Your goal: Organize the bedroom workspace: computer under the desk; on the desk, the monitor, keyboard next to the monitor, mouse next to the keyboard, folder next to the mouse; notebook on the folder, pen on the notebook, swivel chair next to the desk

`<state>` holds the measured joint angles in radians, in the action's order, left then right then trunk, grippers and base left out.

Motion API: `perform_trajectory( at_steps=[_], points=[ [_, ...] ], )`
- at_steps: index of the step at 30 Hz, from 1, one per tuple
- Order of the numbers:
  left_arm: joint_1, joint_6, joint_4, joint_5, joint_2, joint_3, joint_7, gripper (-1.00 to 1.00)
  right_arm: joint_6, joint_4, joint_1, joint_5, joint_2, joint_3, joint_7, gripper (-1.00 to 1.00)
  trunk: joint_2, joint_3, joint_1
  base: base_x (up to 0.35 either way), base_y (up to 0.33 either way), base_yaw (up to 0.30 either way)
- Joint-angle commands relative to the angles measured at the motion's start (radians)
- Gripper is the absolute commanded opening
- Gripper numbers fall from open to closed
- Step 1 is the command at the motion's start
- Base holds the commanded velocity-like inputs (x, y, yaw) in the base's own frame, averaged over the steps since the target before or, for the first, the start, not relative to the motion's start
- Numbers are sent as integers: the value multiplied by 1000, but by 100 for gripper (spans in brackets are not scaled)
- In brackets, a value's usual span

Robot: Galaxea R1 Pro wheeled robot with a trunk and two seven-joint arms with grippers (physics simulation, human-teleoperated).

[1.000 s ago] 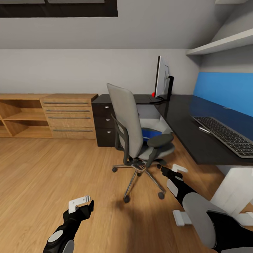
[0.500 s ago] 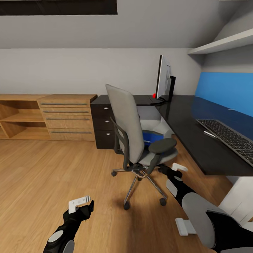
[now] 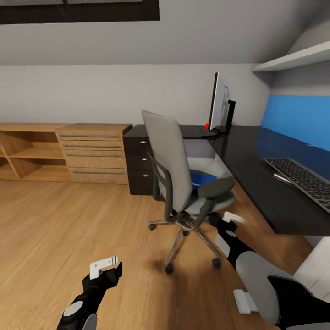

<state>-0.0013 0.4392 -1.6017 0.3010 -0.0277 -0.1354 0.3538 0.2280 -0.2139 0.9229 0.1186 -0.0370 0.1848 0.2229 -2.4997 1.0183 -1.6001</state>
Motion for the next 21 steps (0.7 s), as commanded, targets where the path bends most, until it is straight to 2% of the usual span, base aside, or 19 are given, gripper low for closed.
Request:
perform_trajectory(
  at_steps=[1,7,13,21],
  points=[
    [0,2,-1,10,0,-1,8,100,6,1,1,10,-2,-4,-2,100,0,0,0,0,0,205],
    [0,2,-1,10,0,-1,8,100,8,1,1,10,-7,-4,-2,100,0,-6,0,-5,5,209],
    [0,3,-1,10,0,-1,8,100,7,1,1,10,-7,-4,-2,100,0,-12,0,-147,129,210],
    [0,3,-1,10,0,-1,8,100,7,2,1,10,-8,-5,-2,100,0,-20,0,-12,9,213]
  ],
)
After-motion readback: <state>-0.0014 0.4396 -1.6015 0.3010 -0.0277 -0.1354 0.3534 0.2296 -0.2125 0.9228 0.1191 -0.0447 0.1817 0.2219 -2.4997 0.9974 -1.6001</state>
